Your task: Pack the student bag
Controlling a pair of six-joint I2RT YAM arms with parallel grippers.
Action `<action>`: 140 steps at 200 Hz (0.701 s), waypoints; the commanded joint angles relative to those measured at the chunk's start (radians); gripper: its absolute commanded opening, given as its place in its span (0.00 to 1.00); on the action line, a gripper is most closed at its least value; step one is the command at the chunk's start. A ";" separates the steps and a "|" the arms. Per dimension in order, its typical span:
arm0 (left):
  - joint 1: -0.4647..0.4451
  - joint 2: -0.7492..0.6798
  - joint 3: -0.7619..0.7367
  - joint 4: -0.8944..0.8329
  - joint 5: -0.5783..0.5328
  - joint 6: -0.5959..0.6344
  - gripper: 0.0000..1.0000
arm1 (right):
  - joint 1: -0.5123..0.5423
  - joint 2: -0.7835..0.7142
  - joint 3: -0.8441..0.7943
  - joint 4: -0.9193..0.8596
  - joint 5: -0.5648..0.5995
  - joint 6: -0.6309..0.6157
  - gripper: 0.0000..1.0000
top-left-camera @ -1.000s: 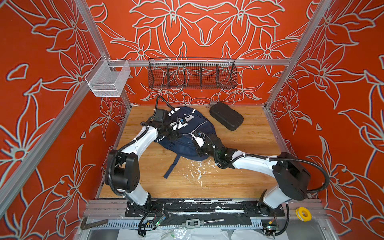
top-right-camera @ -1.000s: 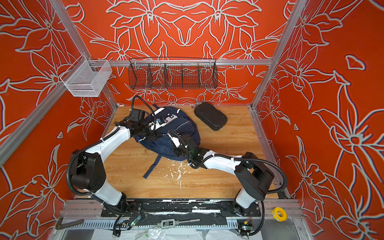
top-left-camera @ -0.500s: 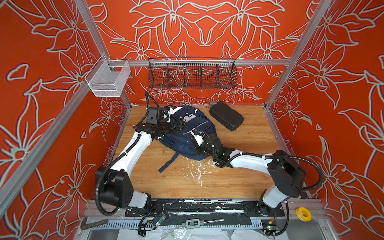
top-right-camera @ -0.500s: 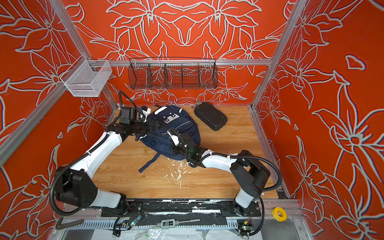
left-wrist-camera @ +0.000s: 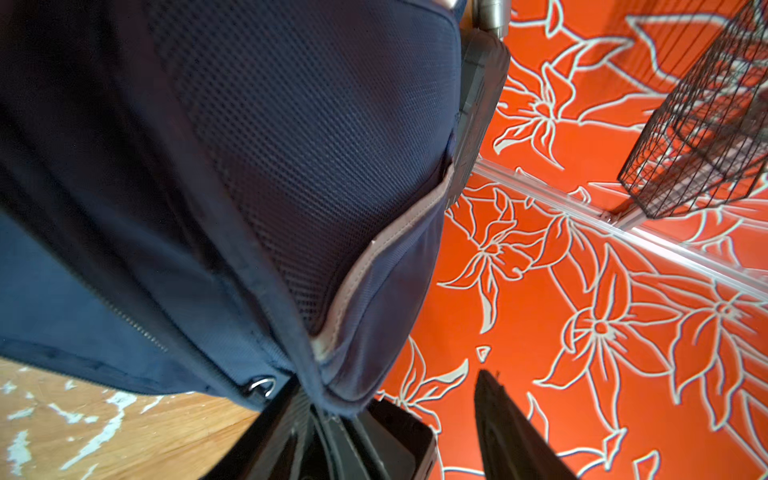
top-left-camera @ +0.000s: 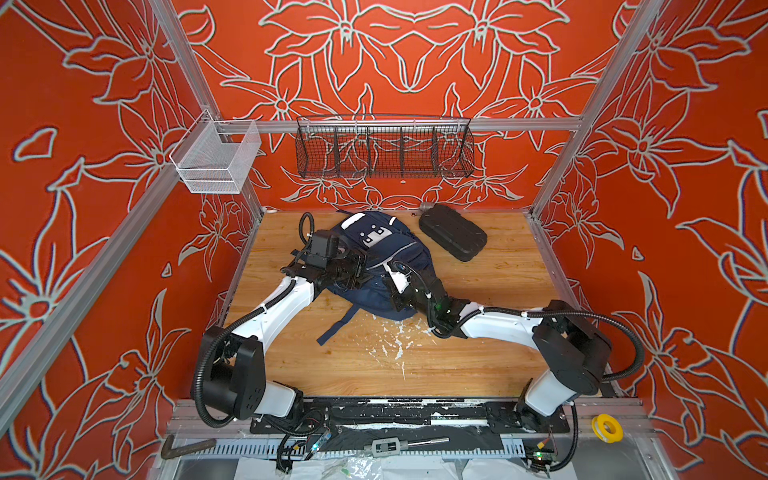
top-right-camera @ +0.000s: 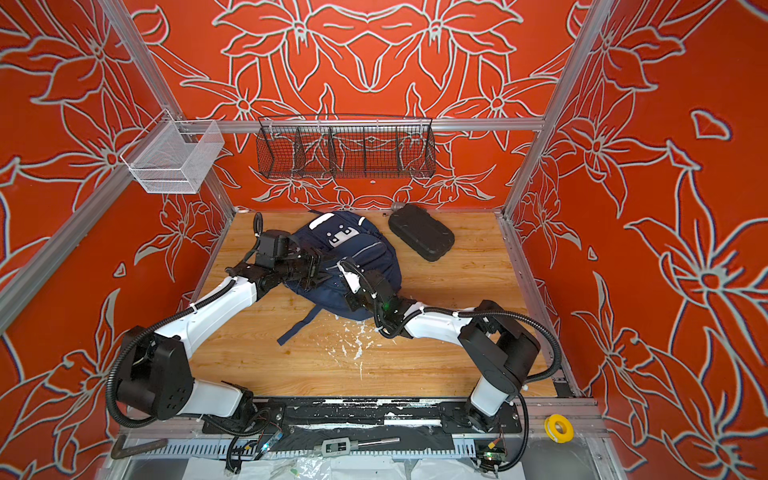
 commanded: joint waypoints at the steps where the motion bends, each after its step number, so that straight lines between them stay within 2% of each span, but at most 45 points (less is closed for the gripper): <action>1: -0.019 -0.036 -0.041 0.059 -0.044 -0.130 0.63 | -0.004 -0.005 -0.014 0.055 -0.018 0.012 0.00; 12: -0.021 -0.041 -0.039 0.012 -0.077 -0.119 0.61 | -0.004 -0.007 -0.011 0.049 -0.022 0.012 0.00; 28: -0.020 -0.018 -0.052 0.031 -0.078 -0.125 0.51 | -0.001 -0.010 -0.009 0.054 -0.039 -0.013 0.00; 49: -0.012 0.043 -0.038 0.055 -0.036 -0.110 0.20 | 0.000 -0.008 0.005 0.036 -0.025 -0.046 0.00; 61: -0.002 0.076 -0.013 0.030 -0.007 -0.076 0.00 | -0.001 -0.010 0.016 0.003 0.037 -0.030 0.00; 83: 0.030 0.118 0.034 -0.034 0.050 0.007 0.00 | -0.020 -0.034 -0.021 0.027 0.086 -0.014 0.00; 109: 0.080 0.134 0.076 -0.116 0.137 0.117 0.00 | -0.101 -0.077 -0.063 0.004 0.078 0.055 0.00; 140: 0.131 0.126 0.188 -0.437 0.173 0.405 0.00 | -0.236 -0.078 -0.022 -0.116 0.011 0.095 0.00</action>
